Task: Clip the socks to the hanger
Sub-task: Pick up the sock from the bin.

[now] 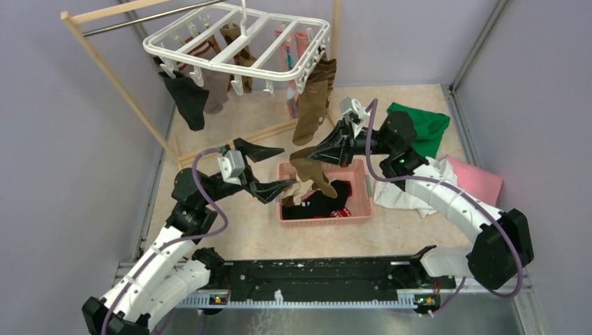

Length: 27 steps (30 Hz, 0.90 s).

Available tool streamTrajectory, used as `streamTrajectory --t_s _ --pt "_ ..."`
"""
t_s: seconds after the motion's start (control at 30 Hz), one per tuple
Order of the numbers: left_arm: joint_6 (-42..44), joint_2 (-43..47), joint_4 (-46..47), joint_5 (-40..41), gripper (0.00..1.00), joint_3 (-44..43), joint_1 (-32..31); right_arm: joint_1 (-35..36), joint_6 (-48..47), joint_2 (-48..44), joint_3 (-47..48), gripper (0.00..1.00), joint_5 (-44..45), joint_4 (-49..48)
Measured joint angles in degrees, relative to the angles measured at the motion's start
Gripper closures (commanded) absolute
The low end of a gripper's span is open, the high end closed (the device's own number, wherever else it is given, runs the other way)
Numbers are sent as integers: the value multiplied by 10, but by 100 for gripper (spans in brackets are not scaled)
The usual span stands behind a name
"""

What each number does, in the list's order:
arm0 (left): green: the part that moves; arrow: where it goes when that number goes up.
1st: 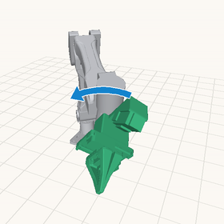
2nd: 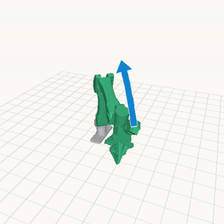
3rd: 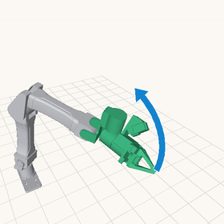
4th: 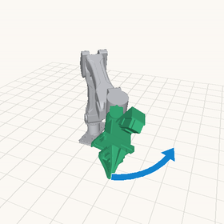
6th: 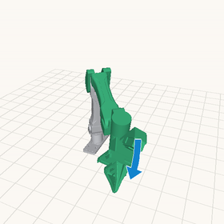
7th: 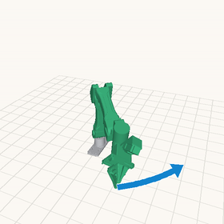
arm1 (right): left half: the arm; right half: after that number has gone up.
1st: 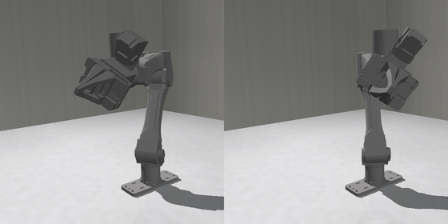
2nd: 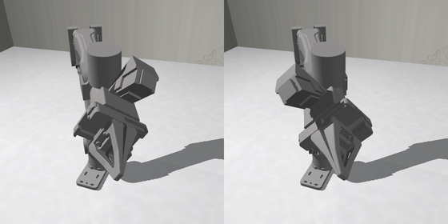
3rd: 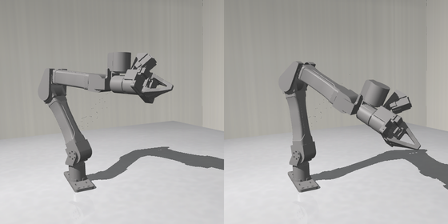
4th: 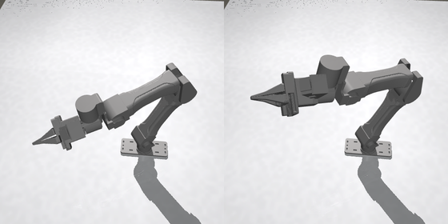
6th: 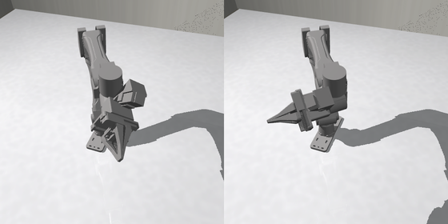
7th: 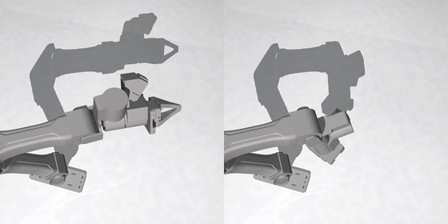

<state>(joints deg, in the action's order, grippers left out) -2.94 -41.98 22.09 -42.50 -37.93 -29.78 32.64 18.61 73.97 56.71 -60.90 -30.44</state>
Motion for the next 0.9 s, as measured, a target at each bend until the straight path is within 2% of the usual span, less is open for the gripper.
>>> streamTrajectory --t_s 0.17,0.4,0.67,0.9 --pt "-59 27 2 28 15 0 0 0 -77 -11 0 100 5 47" --pt "-100 0 31 36 40 0 0 0 -123 -30 0 100 7 53" --pt "-178 -89 136 34 46 6 0 2 -125 -45 -2 100 7 15" --pt "-226 -105 222 32 55 11 0 2 -122 -47 -10 100 8 -5"
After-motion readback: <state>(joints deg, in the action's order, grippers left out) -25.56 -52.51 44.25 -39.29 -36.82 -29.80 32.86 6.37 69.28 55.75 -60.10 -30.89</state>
